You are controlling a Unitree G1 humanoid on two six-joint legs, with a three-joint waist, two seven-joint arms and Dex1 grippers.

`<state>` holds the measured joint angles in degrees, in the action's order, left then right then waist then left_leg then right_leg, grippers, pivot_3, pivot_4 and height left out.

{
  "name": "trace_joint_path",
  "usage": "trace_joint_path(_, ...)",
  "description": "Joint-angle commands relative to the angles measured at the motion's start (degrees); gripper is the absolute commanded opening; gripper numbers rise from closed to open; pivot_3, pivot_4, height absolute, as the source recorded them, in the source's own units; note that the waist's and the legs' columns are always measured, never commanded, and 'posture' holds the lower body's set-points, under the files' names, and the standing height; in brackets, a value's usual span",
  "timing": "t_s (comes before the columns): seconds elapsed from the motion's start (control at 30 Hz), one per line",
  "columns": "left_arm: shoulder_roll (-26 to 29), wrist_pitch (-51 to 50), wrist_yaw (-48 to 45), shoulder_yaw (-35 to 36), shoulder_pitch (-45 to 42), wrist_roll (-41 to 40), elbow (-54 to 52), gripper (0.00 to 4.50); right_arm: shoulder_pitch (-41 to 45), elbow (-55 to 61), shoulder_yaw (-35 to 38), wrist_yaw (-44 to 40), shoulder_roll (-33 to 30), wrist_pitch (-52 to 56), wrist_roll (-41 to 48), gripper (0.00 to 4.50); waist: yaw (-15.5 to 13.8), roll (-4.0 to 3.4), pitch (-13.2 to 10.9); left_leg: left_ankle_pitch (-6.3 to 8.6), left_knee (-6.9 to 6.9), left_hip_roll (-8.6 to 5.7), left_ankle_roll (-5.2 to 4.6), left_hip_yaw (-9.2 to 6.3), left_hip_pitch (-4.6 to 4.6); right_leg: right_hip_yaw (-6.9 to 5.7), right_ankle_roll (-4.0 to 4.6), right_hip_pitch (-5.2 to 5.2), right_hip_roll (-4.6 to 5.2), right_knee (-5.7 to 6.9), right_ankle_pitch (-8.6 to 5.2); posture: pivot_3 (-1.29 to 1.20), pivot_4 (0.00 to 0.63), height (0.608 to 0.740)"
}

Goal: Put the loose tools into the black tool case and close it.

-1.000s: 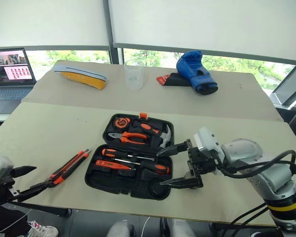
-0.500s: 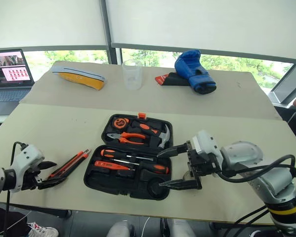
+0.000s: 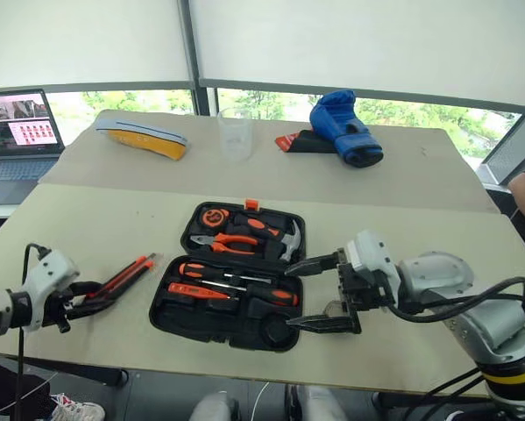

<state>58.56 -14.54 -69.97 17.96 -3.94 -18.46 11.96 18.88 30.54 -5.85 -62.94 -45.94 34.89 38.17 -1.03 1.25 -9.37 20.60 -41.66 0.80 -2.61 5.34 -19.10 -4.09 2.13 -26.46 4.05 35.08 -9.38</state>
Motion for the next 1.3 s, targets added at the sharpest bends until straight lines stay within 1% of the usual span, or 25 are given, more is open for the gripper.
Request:
trace_joint_path(0.03, 2.66, 1.33, -4.35, -1.44, -7.68, -2.72, -4.77, 1.79, -1.12, 3.00, 3.01, -0.69, -1.63, 0.37, 2.29, 4.50, -0.05, 0.04, 0.01, 0.00, 0.00, 0.00, -0.01, 0.00, -0.01, 0.00, 0.14, 0.00, 0.00, -0.01, 0.08, 0.00, 0.150, 0.738)
trace_joint_path(0.13, 2.74, 0.28, -9.25, -7.36, -11.90, -3.28, -9.51, 1.79, -2.45, 4.09, 3.55, -0.44, -2.56, -0.19, 1.89, 4.50, -0.14, 0.05, 0.02, 0.05, 0.00, -0.08, -0.09, -0.01, -0.10, -0.08, 0.11, -0.02, -0.21, -0.06, 0.08, 0.00, 0.150, 0.738)
trace_joint_path(0.27, 3.37, 3.25, -16.11, -15.00, -11.39, -1.21, -14.98, 1.79, -4.70, 6.21, 4.70, 0.65, -3.28, -0.28, 1.67, 4.50, 0.71, 0.03, 0.03, 0.10, 0.01, -0.13, -0.16, 0.09, -0.08, 0.07, -0.05, -0.02, -0.32, -0.07, 0.01, 0.00, 0.150, 0.738)
trace_joint_path(0.33, 3.90, 5.92, -18.72, -17.63, -11.18, 0.23, -15.00, 1.79, -6.15, 7.31, 5.32, 0.88, -4.10, -0.28, 1.50, 4.50, 1.01, 0.03, 0.03, 0.15, 0.06, -0.02, -0.09, 0.07, -0.14, 0.09, -0.04, -0.03, -0.60, -0.06, 0.01, 0.00, 0.150, 0.738)
trace_joint_path(0.5, 3.58, 8.61, -22.05, -21.67, -11.82, 1.08, -14.18, 1.79, -9.86, 9.76, 6.79, 1.18, -6.03, -0.75, 1.28, 4.50, 0.71, 0.04, 0.01, 0.17, 0.03, -0.01, -0.02, 0.11, -0.11, 0.11, 0.06, -0.11, -0.64, -0.10, -0.13, 0.00, 0.150, 0.738)
trace_joint_path(0.57, 3.69, 8.82, -22.53, -22.58, -11.75, 0.17, -15.68, 1.79, -10.80, 10.22, 7.27, 1.04, -6.67, -1.00, 1.11, 4.50, 0.41, 0.03, 0.01, 0.16, 0.00, 0.00, -0.01, 0.13, -0.08, 0.23, 0.00, -0.08, -0.63, -0.10, -0.19, 0.00, 0.150, 0.738)
trace_joint_path(0.67, 4.88, 8.76, -22.53, -23.24, -11.62, -1.82, -18.78, 1.79, -12.17, 10.73, 7.53, 0.99, -7.31, -1.70, 0.55, 4.50, 0.34, 0.04, 0.01, 0.16, -0.03, 0.02, -0.03, 0.11, -0.04, 0.32, -0.37, -0.01, -0.61, -0.09, -0.35, 0.00, 0.150, 0.738)
trace_joint_path(0.8, 6.79, 9.21, -22.53, -24.48, -13.15, -1.82, -20.90, 1.79, -12.93, 10.94, 7.47, 1.08, -7.43, -2.19, 0.14, 4.50, 0.31, 0.05, 0.00, 0.16, -0.07, 0.02, -0.04, 0.11, -0.02, 0.36, -0.42, 0.01, -0.61, -0.06, -0.33, 0.00, 0.150, 0.738)
trace_joint_path(0.9, 6.99, 11.88, -22.53, -27.76, -16.06, -0.26, -18.49, 1.79, -12.47, 11.17, 7.02, 1.64, -7.01, -2.00, 0.14, 4.50, 0.23, 0.05, 0.01, 0.15, -0.07, 0.02, -0.04, 0.10, -0.01, 0.36, -0.40, 0.02, -0.63, -0.04, -0.33, 0.00, 0.150, 0.738)
trace_joint_path(0.97, 6.55, 13.50, -22.53, -29.92, -18.39, 0.52, -16.32, 1.79, -12.18, 11.21, 6.74, 1.91, -6.83, -1.92, 0.17, 4.50, 0.22, 0.06, 0.00, 0.15, -0.07, 0.00, -0.05, 0.10, -0.01, 0.36, -0.21, 0.03, -0.64, -0.04, -0.21, 0.00, 0.150, 0.738)
trace_joint_path(1.1, 5.70, 12.84, -22.53, -34.30, -23.23, -0.79, -14.80, 1.79, -11.78, 11.21, 6.55, 2.09, -6.80, -1.86, 0.27, 4.50, 0.18, 0.07, 0.00, 0.15, -0.08, -0.03, -0.07, 0.10, -0.03, 0.35, -0.05, 0.04, -0.66, -0.08, -0.11, 0.00, 0.150, 0.738)
trace_joint_path(1.2, 6.25, 11.64, -22.53, -36.35, -23.67, -1.76, -15.65, 1.79, -11.41, 11.11, 6.41, 2.29, -6.67, -1.75, 0.25, 4.50, 0.23, 0.07, 0.01, 0.16, -0.09, -0.06, -0.10, 0.10, -0.04, 0.38, -0.07, 0.05, -0.66, -0.09, -0.13, 0.00, 0.150, 0.738)
trace_joint_path(1.27, 6.96, 11.56, -22.53, -37.09, -23.35, -1.44, -15.54, 2.80, -11.28, 11.18, 6.44, 2.61, -6.50, -1.58, 0.42, 4.50, 0.36, 0.07, 0.01, 0.17, -0.09, -0.06, -0.12, 0.09, -0.03, 0.37, -0.10, 0.05, -0.67, -0.10, -0.14, 0.00, 0.150, 0.738)
trace_joint_path(1.3, 7.55, 11.14, -22.53, -37.40, -23.17, -1.79, -15.67, 3.04, -11.31, 11.11, 6.42, 2.70, -6.43, -1.60, 0.39, 4.50, 0.40, 0.07, 0.00, 0.17, -0.09, -0.05, -0.12, 0.09, -0.04, 0.37, -0.10, 0.04, -0.69, -0.10, -0.14, 0.00, 0.150, 0.738)
